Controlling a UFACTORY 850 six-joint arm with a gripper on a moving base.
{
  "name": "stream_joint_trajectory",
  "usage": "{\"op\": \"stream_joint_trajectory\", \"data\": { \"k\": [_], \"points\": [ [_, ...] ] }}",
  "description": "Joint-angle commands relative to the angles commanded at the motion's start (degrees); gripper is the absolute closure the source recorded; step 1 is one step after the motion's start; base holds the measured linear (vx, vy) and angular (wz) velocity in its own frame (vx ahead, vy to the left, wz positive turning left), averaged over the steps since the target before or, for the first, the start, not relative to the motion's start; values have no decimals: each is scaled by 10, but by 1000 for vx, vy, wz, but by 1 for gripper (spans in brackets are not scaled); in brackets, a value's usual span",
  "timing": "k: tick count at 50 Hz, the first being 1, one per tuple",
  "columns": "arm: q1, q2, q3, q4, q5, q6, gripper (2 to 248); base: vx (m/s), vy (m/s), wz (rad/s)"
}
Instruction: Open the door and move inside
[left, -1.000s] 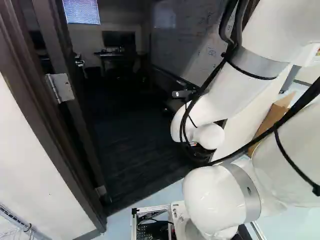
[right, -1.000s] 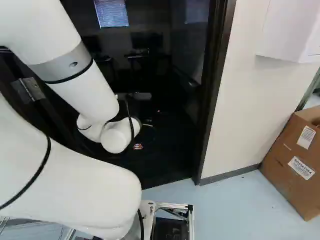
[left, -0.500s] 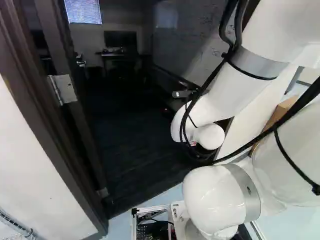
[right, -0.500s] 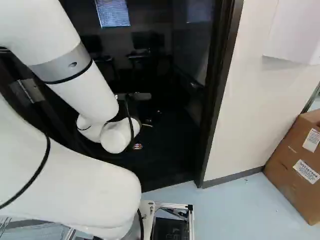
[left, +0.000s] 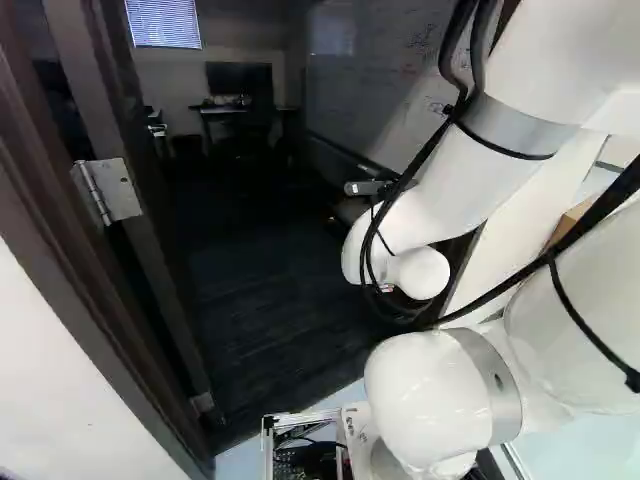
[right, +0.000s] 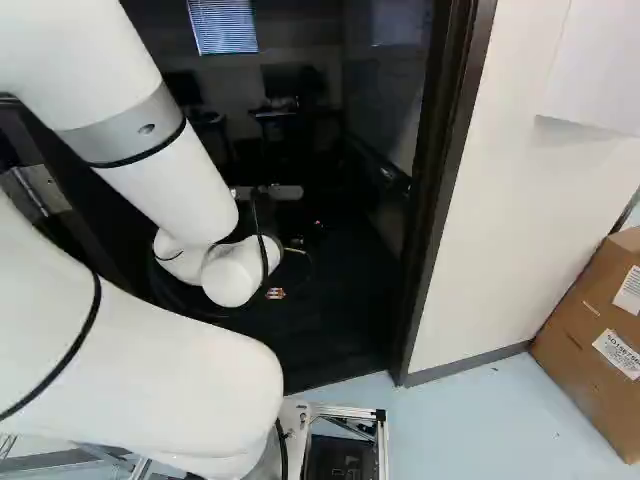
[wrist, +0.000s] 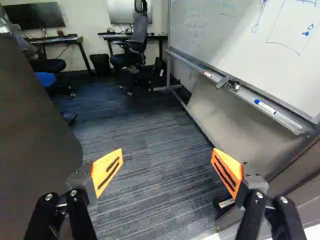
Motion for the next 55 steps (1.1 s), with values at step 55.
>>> {"op": "stream_joint_trajectory", "data": {
  "k": [55],
  "points": [
    [0,0,0,0,0,0,3,111,11,43]
  ]
}}
